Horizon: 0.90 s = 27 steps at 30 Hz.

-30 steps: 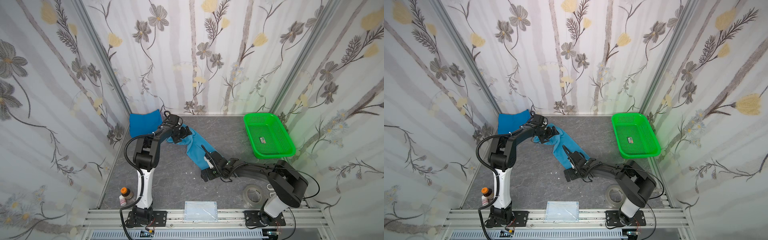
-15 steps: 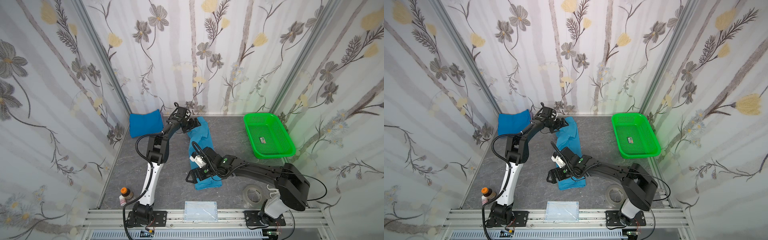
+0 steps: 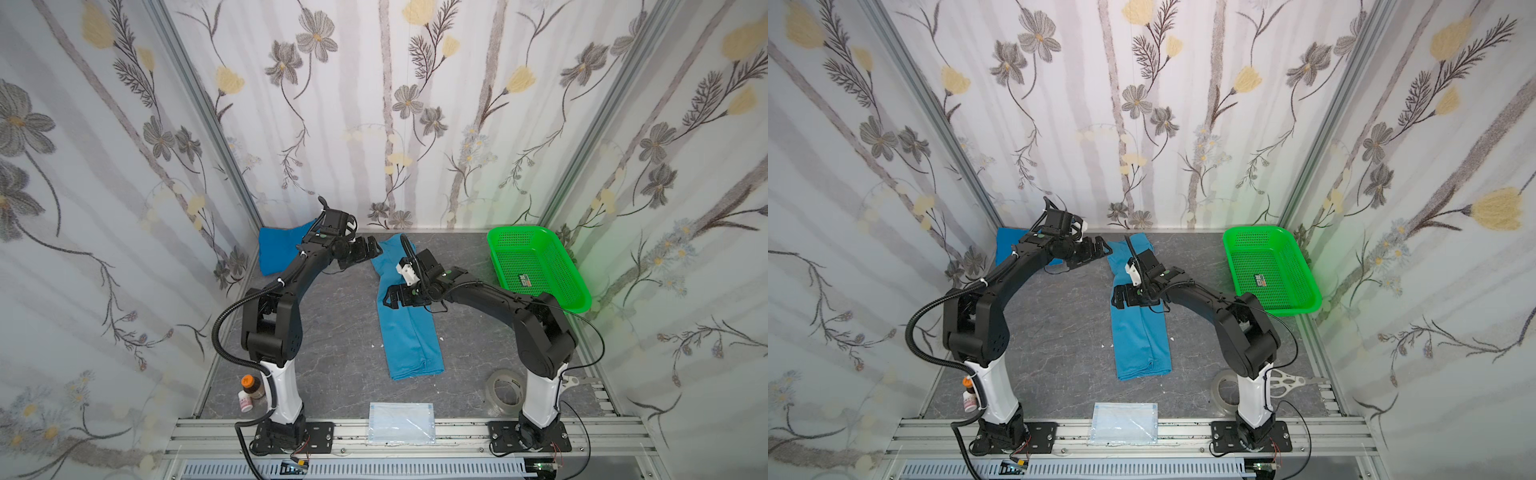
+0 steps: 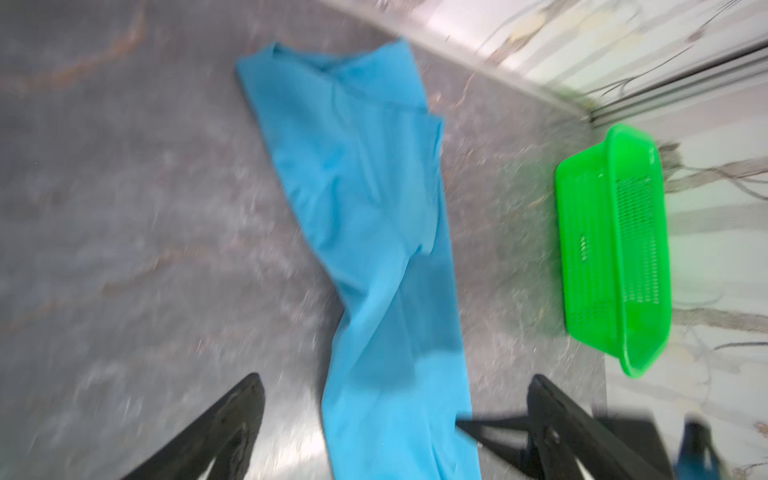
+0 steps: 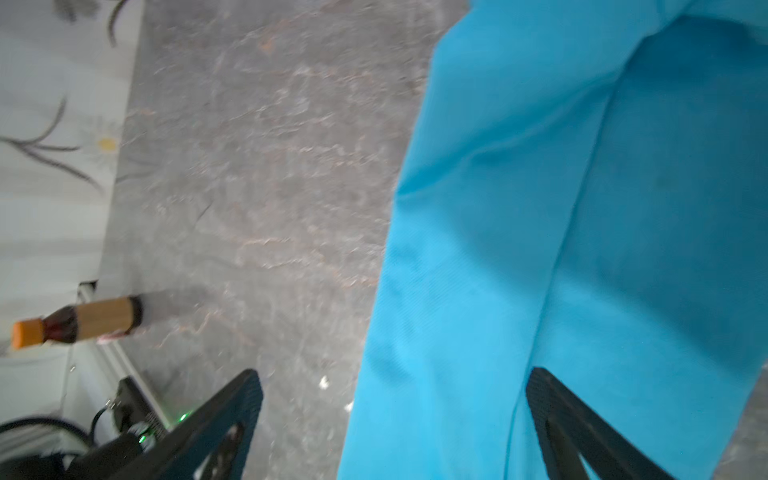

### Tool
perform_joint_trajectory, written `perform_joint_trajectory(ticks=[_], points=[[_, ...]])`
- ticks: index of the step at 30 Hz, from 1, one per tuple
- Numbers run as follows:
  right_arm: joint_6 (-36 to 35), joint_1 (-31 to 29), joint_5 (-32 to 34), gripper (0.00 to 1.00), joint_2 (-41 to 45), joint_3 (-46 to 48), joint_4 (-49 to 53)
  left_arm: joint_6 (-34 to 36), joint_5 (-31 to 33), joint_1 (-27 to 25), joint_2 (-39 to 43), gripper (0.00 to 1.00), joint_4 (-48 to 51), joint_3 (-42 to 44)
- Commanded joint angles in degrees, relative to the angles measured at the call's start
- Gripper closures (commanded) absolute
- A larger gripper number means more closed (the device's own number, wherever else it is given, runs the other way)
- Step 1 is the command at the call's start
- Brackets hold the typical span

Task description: Fold and stack the t-shirts

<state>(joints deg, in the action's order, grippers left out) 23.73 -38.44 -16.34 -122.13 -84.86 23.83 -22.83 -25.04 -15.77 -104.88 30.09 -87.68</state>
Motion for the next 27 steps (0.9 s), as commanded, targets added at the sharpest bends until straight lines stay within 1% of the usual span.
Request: perform_joint_trajectory(ticks=[1, 3, 5, 9, 11, 13, 16, 18, 20, 21, 24, 27], points=[[-2.38, 1.17, 1.28, 0.0, -5.23, -5.85, 2.04, -3.14, 4.79, -1.6, 9.18, 0.0, -0.92, 12.48], [-3.57, 1.36, 0.97, 0.0, -9.93, -11.95, 4.78, -5.7, 5.72, -2.33, 16.27, 0.0, -3.55, 21.71], [-3.46, 1.5, 1.55, 0.0, -14.33, -17.78, 7.62, -7.34, 5.79, -3.0, 21.78, 0.0, -4.64, 28.44], [2.34, 2.49, 5.22, 0.0, -21.71, -25.97, 9.12, -8.84, 5.51, -5.64, 31.24, 0.0, -5.63, 37.79], [5.7, 3.48, 5.27, 0.0, -23.61, -27.07, 7.61, -9.47, 3.54, -7.83, 34.15, 0.0, -6.34, 40.45], [8.89, 4.62, 4.01, 0.0, -24.78, -27.95, 4.2, -9.67, 3.47, -11.6, 35.63, 0.0, -6.05, 41.79], [9.32, 5.43, 0.8, 0.0, -25.86, -32.29, 1.95, -11.12, 3.11, -17.21, 36.24, 0.0, -7.49, 44.13], [8.08, 5.55, 0.32, 0.0, -23.77, -34.38, 1.3, -11.94, 3.29, -20.63, 35.2, 0.0, -8.35, 45.2], [6.43, 5.51, 0.84, 0.0, -18.93, -32.41, 0.77, -12.77, 3.99, -23.6, 33.71, 0.0, -9.05, 45.54], [5.93, 5.45, 1.33, 0.0, -14.8, -28.88, -0.24, -13.53, 4.63, -25.11, 33.12, 0.0, -9.61, 45.79], [4.81, 5.62, 2.65, 0.0, -2.92, -14.38, -4.74, -16.85, 5.6, -28.24, 32.95, 0.02, -13.93, 47.93], [3.86, 6.33, 4.86, 0.0, 7.96, 0.07, -5.66, -19.05, 6.1, -30.68, 29.57, 0.08, -15.97, 48.4]])
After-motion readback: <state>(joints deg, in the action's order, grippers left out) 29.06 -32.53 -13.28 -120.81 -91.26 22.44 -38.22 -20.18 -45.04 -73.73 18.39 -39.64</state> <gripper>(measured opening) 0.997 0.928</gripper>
